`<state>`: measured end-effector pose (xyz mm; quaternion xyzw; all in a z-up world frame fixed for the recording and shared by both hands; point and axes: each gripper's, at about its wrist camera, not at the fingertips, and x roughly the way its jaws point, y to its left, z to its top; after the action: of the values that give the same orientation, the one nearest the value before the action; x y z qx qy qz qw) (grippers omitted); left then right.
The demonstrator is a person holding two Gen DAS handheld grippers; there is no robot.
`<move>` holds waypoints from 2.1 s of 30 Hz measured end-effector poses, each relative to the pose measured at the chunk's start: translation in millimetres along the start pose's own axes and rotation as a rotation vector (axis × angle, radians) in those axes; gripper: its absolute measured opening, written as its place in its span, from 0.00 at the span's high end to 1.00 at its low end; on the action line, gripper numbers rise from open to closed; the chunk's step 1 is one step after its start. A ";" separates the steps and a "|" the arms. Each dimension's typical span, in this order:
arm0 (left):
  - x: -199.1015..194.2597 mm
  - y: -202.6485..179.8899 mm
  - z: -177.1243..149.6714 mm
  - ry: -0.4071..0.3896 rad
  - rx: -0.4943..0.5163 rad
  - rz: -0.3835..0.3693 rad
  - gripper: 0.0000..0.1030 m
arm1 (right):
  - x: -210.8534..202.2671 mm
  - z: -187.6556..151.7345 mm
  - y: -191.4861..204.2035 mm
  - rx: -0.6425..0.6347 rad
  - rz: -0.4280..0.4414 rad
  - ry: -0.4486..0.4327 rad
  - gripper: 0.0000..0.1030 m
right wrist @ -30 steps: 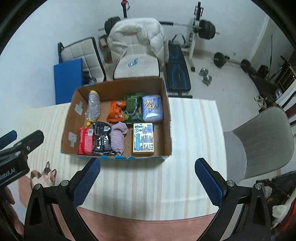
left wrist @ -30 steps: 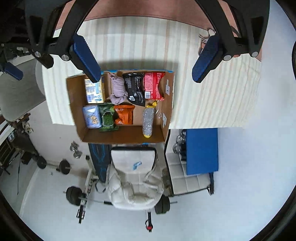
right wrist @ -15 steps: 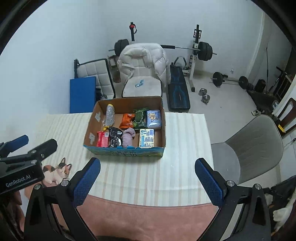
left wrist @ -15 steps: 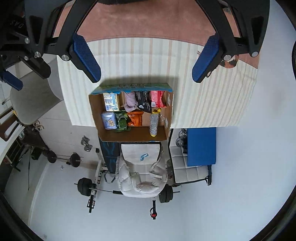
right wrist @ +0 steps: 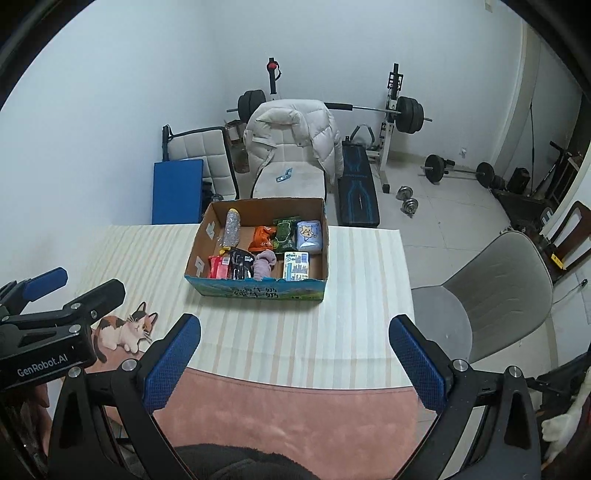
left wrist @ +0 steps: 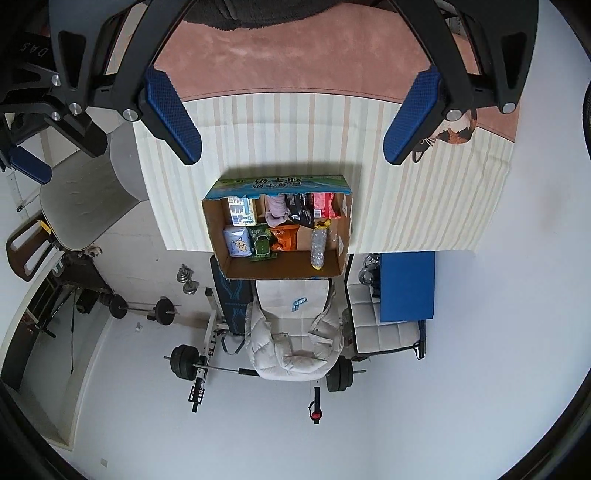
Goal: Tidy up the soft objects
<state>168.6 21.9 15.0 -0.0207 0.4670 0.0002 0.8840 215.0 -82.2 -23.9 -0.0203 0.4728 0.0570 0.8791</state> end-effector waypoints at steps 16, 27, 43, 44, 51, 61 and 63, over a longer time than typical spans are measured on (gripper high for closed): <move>9.8 4.6 14.7 -0.045 -0.013 0.031 0.02 | -0.4 21.8 -10.4 0.036 -0.065 -0.090 0.00; 15.0 7.6 19.4 -0.049 -0.037 0.051 0.02 | 8.2 33.2 -10.7 0.032 -0.069 -0.098 0.00; 10.3 7.4 23.2 -0.070 -0.035 0.070 0.02 | 12.6 35.8 -11.2 0.034 -0.073 -0.103 0.00; 10.2 7.4 23.1 -0.069 -0.035 0.070 0.02 | 13.2 36.2 -11.6 0.036 -0.074 -0.105 0.00; 9.3 6.4 24.1 -0.078 -0.034 0.076 0.02 | 11.7 36.6 -14.6 0.042 -0.084 -0.111 0.00; 6.9 5.1 25.9 -0.085 -0.035 0.071 0.02 | 6.0 37.4 -17.2 0.039 -0.103 -0.119 0.00; 6.9 4.9 25.9 -0.087 -0.035 0.072 0.02 | 5.5 37.1 -16.4 0.039 -0.101 -0.119 0.00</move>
<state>193.8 27.6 23.7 -0.0191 0.4286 0.0411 0.9024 250.8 -94.6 -8.3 -0.0236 0.4189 0.0043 0.9077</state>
